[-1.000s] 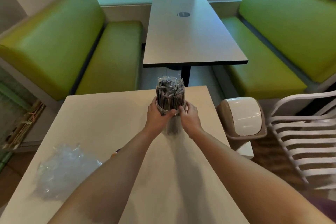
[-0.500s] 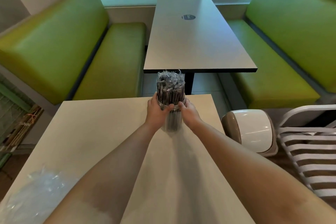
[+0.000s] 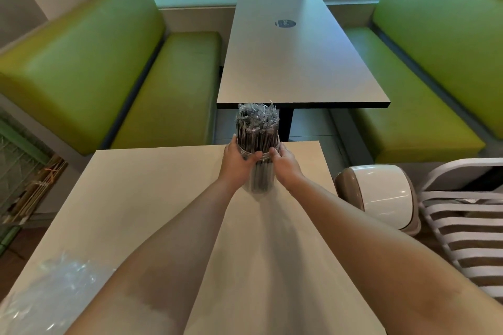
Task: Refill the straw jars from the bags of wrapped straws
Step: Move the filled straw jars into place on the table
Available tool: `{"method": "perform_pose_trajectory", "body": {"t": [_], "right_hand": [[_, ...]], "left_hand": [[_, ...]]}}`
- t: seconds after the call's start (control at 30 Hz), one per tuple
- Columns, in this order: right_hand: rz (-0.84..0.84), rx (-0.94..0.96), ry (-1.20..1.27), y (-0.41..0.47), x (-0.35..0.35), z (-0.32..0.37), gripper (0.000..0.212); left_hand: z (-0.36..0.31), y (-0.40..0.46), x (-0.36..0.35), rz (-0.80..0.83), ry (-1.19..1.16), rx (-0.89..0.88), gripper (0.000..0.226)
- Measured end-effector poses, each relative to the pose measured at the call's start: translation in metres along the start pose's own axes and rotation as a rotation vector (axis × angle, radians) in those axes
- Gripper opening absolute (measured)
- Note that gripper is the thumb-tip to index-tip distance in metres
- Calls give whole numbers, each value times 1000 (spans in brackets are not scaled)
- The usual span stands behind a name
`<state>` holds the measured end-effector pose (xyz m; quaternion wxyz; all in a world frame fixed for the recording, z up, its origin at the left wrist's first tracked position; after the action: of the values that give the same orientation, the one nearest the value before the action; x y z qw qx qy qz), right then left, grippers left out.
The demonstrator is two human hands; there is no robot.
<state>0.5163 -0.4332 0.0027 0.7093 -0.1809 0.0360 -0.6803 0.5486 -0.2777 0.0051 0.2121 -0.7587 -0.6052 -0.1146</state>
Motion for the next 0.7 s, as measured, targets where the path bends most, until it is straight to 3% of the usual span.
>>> {"method": "perform_pose_trajectory", "body": {"t": [0.1,0.27,0.37,0.7], "right_hand": [[-17,-13,-25,-16,4,3,45],[-21,-31,-74,-59,-5,4,42],[-22,-56,-77,-91,-21,1,41],[-13,-102,-225,-213,-93,-14,33]], "left_hand": [[-19,-30,4,13,12,45,93],[-17,-73,2,8,31,90,62],[-9,-109,5,-2,-3,110,63],[22,-251,34,-35,-8,69,31]]}}
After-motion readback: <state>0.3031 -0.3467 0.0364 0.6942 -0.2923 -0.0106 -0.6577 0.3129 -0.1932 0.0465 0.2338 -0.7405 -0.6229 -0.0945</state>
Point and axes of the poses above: each hand's wrist, its own y-axis towards the middle knuckle, its own x-axis out of the back of the hand, z = x × y, the point moved 10 cm from there along y, towards the middle knuckle, and after that the axes turned 13 degrees about z, right-handed, at the moved point
